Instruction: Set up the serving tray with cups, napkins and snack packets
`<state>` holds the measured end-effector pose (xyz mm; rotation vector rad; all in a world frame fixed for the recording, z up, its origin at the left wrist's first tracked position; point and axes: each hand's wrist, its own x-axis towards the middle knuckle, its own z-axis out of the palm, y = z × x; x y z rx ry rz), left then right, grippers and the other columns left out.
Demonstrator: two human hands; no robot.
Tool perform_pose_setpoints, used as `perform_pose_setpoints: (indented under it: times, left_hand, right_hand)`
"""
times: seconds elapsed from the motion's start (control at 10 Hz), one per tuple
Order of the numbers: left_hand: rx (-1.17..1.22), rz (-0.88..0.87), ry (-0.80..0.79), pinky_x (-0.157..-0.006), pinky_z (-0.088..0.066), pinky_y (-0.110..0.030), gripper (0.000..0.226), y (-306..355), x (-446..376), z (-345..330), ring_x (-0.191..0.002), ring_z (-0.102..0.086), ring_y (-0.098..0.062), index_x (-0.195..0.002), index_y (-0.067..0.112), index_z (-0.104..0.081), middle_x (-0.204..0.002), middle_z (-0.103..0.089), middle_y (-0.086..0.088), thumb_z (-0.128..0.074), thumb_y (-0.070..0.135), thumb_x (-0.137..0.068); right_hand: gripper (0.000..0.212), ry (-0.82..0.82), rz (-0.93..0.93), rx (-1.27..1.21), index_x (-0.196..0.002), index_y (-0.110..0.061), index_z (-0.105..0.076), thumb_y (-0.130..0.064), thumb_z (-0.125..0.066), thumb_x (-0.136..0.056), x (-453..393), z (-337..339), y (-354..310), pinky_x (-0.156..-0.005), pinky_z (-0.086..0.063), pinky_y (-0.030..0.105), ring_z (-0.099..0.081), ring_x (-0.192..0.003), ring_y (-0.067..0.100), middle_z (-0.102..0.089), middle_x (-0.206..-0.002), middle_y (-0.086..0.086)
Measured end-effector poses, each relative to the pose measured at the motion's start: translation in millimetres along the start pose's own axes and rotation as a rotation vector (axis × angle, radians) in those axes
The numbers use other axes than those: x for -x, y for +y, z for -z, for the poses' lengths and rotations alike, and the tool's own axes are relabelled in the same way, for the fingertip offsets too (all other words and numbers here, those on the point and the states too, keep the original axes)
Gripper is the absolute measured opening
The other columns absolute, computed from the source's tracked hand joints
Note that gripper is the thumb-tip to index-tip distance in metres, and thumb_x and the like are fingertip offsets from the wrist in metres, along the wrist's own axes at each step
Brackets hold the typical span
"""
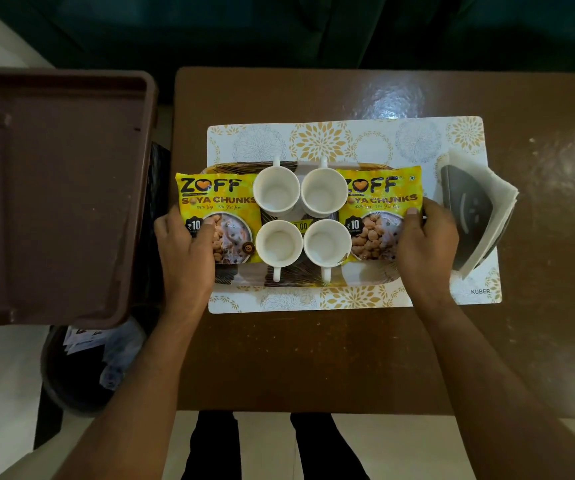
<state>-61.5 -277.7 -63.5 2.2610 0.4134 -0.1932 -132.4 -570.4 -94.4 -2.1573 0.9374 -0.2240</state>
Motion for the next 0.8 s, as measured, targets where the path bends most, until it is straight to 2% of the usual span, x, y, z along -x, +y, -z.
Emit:
perform_pose_setpoints:
  times: [0.1,0.2,0.4,0.5,0.6,0.7,0.8]
  left_hand:
    - [-0.002,-0.011,0.001,-0.079,-0.032,-0.006,0.039,-1,1,-2,-0.112,-0.043,-0.006,-0.142,0.016,-0.053,-0.141,-0.043,-0.008,-0.054,0.026,-0.104]
    - [0.006,-0.013,-0.002,-0.093,-0.034,-0.02,0.041,-4,1,-4,-0.118,-0.043,-0.008,-0.145,0.016,-0.05,-0.141,-0.042,-0.008,-0.053,0.026,-0.105]
    - [0.018,-0.018,0.011,-0.096,-0.034,-0.026,0.041,-7,0,-6,-0.125,-0.046,-0.016,-0.144,0.015,-0.049,-0.14,-0.042,-0.008,-0.053,0.026,-0.104]
    - [0.014,-0.031,0.002,-0.099,-0.034,-0.028,0.044,-10,-1,-7,-0.132,-0.045,-0.019,-0.146,0.017,-0.047,-0.143,-0.042,-0.008,-0.054,0.029,-0.104]
    - [-0.045,-0.073,0.017,-0.106,-0.036,-0.035,0.054,-12,0,-4,-0.137,-0.041,-0.022,-0.151,0.018,-0.042,-0.147,-0.042,-0.007,-0.055,0.035,-0.102]
    - [-0.169,-0.127,0.037,-0.12,-0.028,-0.046,0.069,-10,3,2,-0.149,-0.03,-0.026,-0.16,0.011,-0.027,-0.16,-0.033,-0.011,-0.054,0.038,-0.102]
    - [-0.309,-0.24,0.061,-0.123,-0.022,-0.048,0.073,-5,8,11,-0.153,-0.024,-0.028,-0.162,0.009,-0.019,-0.165,-0.027,-0.013,-0.052,0.038,-0.103]
  right_hand:
    - [0.039,0.015,-0.009,0.01,-0.111,-0.006,-0.067,-0.031,-0.038,-0.101,0,-1,-2,-0.084,-0.045,0.039,-0.059,-0.1,0.034,-0.066,-0.106,0.016]
    - [0.035,0.029,-0.012,0.012,-0.114,-0.004,-0.066,-0.025,-0.041,-0.102,2,-1,-5,-0.086,-0.045,0.04,-0.058,-0.103,0.033,-0.065,-0.11,0.017]
    - [0.035,0.036,0.006,0.038,-0.11,-0.003,-0.066,-0.025,-0.04,-0.102,3,-1,-6,-0.079,-0.039,0.033,-0.058,-0.1,0.033,-0.065,-0.107,0.017]
    - [0.036,0.044,0.031,0.069,-0.12,-0.005,-0.063,-0.028,-0.04,-0.104,5,-1,-9,-0.086,-0.043,0.037,-0.058,-0.107,0.031,-0.065,-0.114,0.014]
    - [0.043,0.052,0.087,0.185,-0.137,-0.003,-0.053,-0.031,-0.04,-0.107,12,1,-16,-0.1,-0.041,0.042,-0.051,-0.124,0.033,-0.059,-0.131,0.018]
    - [0.05,0.078,0.197,0.305,-0.148,-0.002,-0.042,-0.034,-0.038,-0.109,17,4,-22,-0.113,-0.034,0.043,-0.043,-0.138,0.033,-0.049,-0.147,0.017]
    - [0.056,0.052,0.326,0.438,-0.152,-0.001,-0.036,-0.038,-0.034,-0.11,22,7,-32,-0.12,-0.03,0.046,-0.037,-0.145,0.034,-0.043,-0.154,0.018]
